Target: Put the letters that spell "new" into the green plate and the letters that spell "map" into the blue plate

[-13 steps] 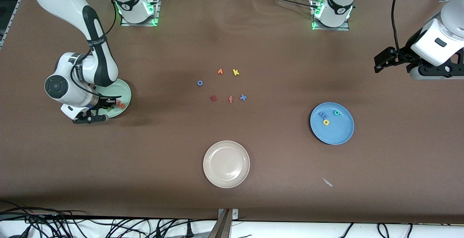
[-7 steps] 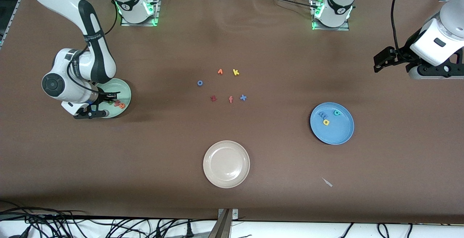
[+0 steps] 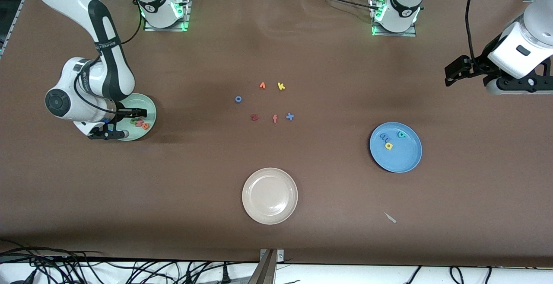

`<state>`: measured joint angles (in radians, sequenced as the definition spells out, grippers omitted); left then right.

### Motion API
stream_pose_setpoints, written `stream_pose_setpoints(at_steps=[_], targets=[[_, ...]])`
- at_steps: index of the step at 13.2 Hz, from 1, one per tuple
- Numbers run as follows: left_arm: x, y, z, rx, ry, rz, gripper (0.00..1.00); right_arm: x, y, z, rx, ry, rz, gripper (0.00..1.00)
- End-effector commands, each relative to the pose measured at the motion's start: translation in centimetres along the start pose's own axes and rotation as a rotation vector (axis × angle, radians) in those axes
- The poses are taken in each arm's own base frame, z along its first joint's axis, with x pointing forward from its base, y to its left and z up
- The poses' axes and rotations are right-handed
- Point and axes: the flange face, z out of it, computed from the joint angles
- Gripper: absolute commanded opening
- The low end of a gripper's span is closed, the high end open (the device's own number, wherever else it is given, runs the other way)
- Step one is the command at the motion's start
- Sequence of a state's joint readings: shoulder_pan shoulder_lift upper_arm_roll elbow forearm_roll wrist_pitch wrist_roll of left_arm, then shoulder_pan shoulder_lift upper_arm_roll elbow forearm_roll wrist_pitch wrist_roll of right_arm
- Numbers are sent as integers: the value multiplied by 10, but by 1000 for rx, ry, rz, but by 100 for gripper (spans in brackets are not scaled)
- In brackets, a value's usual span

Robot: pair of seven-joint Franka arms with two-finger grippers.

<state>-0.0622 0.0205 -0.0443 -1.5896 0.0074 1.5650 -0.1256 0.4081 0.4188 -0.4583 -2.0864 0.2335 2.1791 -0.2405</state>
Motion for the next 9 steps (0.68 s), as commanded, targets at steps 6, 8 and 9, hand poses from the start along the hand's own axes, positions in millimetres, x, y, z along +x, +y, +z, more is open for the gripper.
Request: stream_pose_setpoints(at_steps=[6, 8, 9], targets=[[0, 3, -5, 5, -3, 19, 100, 11, -17, -44, 35, 22, 5, 100], [0, 3, -5, 5, -3, 19, 100, 14, -24, -49, 32, 32, 21, 100], [-1, 4, -5, 5, -3, 20, 100, 15, -31, -50, 29, 36, 23, 100]])
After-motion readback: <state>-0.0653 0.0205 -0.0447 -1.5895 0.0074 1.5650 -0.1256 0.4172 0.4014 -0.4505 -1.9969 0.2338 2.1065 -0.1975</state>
